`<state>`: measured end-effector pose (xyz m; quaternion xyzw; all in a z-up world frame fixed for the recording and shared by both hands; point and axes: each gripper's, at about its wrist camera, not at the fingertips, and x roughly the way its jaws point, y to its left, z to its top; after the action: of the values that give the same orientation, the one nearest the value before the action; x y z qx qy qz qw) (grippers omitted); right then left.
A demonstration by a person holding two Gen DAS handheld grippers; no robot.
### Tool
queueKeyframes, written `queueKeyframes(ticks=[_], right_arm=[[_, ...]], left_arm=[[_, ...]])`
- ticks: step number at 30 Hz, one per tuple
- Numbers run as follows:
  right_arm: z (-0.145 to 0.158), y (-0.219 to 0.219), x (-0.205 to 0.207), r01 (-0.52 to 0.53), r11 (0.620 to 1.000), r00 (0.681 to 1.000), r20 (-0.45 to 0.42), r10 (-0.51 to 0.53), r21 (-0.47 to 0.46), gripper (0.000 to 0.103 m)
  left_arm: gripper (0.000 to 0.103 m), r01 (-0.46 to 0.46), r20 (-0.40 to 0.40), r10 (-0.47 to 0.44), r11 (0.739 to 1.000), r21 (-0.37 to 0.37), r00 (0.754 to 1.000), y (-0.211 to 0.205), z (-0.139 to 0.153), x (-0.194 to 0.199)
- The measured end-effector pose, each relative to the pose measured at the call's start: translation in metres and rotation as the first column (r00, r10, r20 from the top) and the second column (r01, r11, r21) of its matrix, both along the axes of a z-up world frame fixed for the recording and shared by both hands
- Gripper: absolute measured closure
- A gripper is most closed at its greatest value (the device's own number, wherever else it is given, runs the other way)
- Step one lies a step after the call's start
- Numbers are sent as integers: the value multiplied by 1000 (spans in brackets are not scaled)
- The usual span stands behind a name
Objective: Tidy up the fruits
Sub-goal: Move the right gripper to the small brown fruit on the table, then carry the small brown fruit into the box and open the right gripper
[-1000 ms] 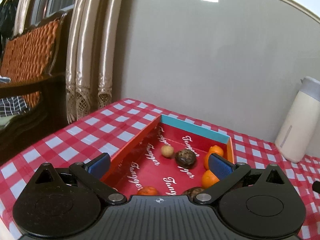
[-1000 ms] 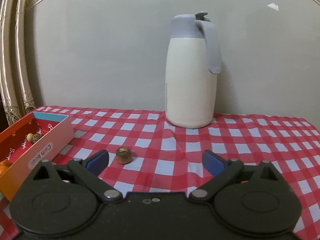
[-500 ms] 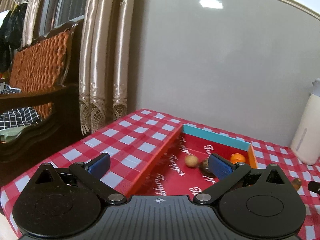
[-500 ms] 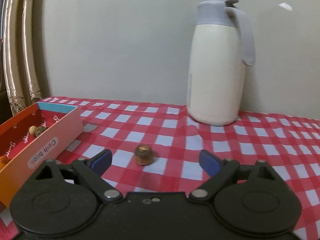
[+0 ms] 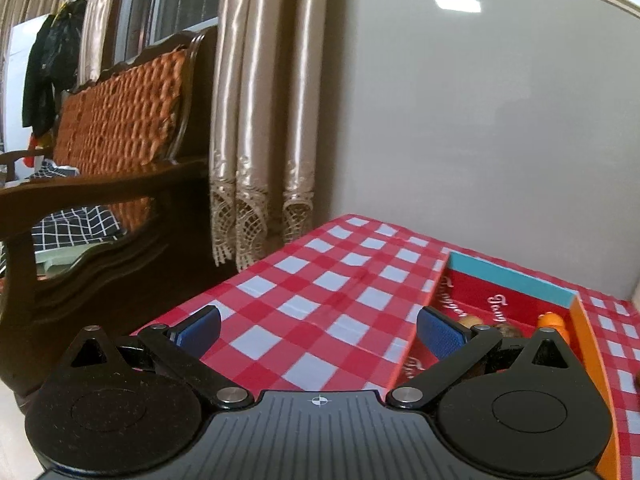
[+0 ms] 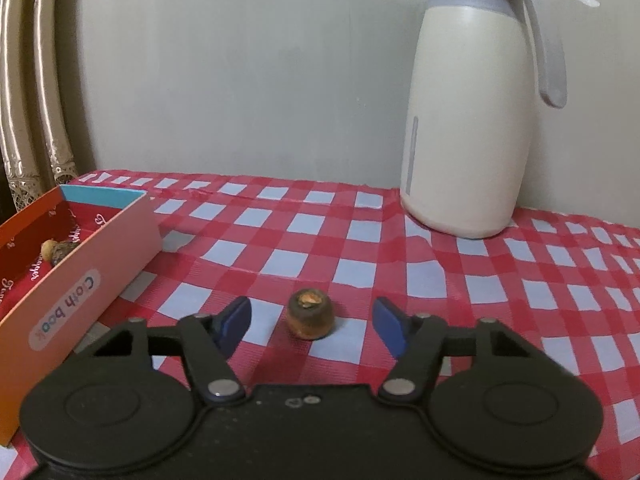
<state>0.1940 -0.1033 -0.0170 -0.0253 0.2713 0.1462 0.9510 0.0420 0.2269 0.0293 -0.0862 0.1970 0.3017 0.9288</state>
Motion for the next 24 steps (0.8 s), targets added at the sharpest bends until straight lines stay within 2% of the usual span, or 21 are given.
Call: queueKeyframes(ticks=[3, 10, 14, 24], right_arm=[[-2, 1, 4, 1, 1000, 1000, -16, -2, -3, 50], [-5, 4, 12, 6, 1000, 999, -40, -6, -11, 59], [-6, 4, 13, 6, 1000, 999, -47, -7, -13, 75], [3, 1, 6, 2, 1000, 1000, -21, -2, 11, 75]], left_arm=[[0, 0, -7, 0, 1000, -5, 1000, 5, -1, -1], [0, 1, -4, -1, 1000, -8, 1000, 8, -2, -3], [0, 5, -2, -5, 1000, -9, 1000, 7, -2, -3], [0, 13, -3, -13, 1000, -7, 1000, 1, 0, -1]])
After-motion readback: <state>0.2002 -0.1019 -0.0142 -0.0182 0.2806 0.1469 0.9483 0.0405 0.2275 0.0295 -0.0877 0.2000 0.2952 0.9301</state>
